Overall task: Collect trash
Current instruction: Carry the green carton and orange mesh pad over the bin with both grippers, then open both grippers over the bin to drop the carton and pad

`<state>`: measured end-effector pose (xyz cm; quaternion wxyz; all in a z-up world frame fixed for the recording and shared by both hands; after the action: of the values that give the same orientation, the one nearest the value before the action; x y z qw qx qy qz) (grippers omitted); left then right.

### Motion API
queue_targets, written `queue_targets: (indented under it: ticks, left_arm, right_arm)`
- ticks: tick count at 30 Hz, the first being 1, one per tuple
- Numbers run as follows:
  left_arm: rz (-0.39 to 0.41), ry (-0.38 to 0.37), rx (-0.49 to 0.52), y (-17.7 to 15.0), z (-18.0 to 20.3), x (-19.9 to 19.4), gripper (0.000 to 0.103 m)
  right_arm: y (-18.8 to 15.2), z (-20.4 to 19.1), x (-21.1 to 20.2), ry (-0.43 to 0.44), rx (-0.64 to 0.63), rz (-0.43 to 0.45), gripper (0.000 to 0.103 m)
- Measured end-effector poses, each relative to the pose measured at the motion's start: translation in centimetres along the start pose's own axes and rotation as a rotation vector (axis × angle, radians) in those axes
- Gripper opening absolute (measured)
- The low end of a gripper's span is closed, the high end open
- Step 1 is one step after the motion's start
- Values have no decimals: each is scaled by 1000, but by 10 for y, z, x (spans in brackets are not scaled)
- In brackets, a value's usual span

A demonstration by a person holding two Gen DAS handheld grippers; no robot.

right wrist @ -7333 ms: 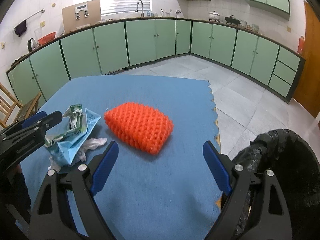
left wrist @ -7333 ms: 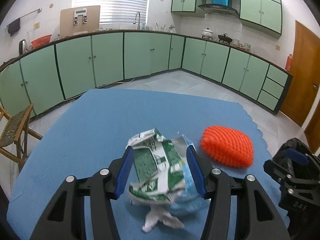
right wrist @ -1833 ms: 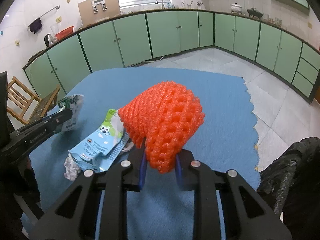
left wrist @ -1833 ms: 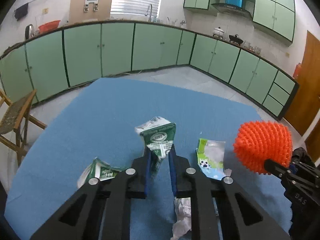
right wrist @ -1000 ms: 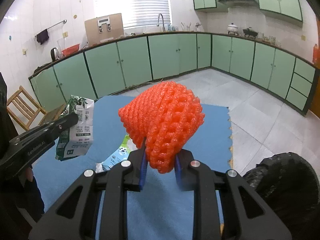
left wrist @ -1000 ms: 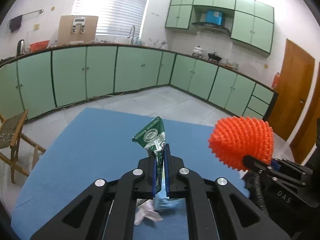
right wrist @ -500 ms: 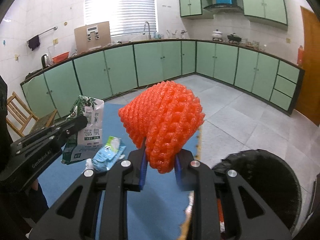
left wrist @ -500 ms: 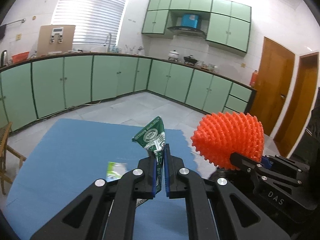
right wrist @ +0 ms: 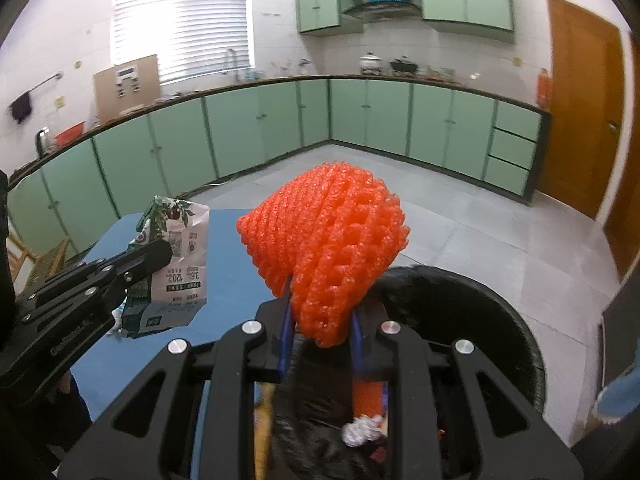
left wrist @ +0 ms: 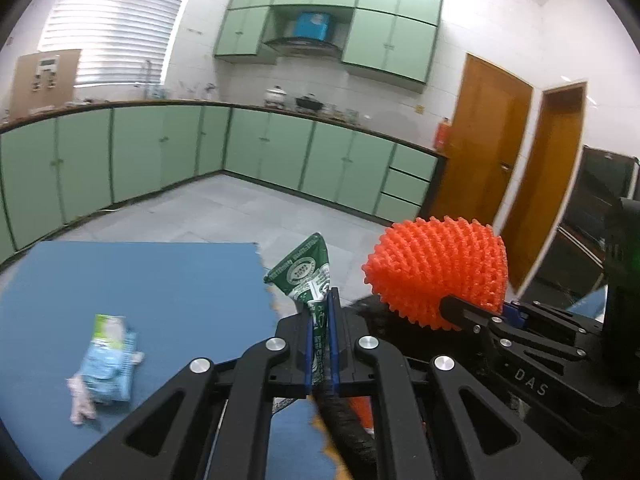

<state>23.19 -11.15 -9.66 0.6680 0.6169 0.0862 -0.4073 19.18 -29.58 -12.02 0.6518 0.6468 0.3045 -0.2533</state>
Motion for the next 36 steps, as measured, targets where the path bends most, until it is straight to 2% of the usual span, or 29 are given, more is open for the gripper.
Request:
queue_targets:
  ticks: [10, 18, 20, 21, 22, 23, 24, 25, 26, 28, 30, 36]
  left_arm:
    - [-66, -145, 30, -2, 61, 55, 6]
    - [-121, -213, 68, -9, 102, 98, 7]
    - [-144, -228, 66, -11, 105, 104, 8]
    - [-168, -244, 54, -14, 107, 109, 18]
    - [-184, -256, 42, -15, 107, 112, 27]
    - [-192, -264, 30, -16, 105, 112, 43]
    - [-193, -271, 16, -17, 102, 112, 47]
    - [-195, -275, 9, -18, 100, 111, 47]
    - [-198, -276, 6, -19, 101, 112, 47]
    - [-199, -271, -7, -18, 95, 110, 48]
    - [-197, -291, -34, -16, 91, 107, 52]
    - [-213, -312, -57, -14, 88, 105, 54]
  right_arm:
    - [-32, 67, 18, -95, 84, -52, 22]
    - [-51, 105, 33, -143, 135, -89, 23]
    - [-56, 109, 38, -155, 138, -100, 32]
    - [-59, 113, 40, -171, 145, -105, 37]
    - [-62, 115, 42, -175, 152, -112, 38]
    - [-64, 117, 44, -175, 156, -116, 41]
    - [-68, 119, 46, -182, 162, -123, 46]
    - [-69, 121, 48, -188, 166, -127, 50]
    - [-69, 124, 48, -191, 170, -130, 59]
    - [-70, 125, 49, -193, 177, -132, 64]
    - [-68, 122, 50, -205, 174, -127, 83]
    - [-69, 116, 44, -217, 171, -108, 85]
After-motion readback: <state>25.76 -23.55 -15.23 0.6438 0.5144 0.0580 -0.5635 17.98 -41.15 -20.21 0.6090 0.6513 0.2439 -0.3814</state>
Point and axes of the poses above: each gripper's, at about its wrist camera, not at the fingertips, and x roughly the way its jaws point, z to its right, y to its top, the point moved 9 cm from there along x, roughly the way its jaws point, and after that the axes turned 12 degrees about -z, right-handed, at the moved point
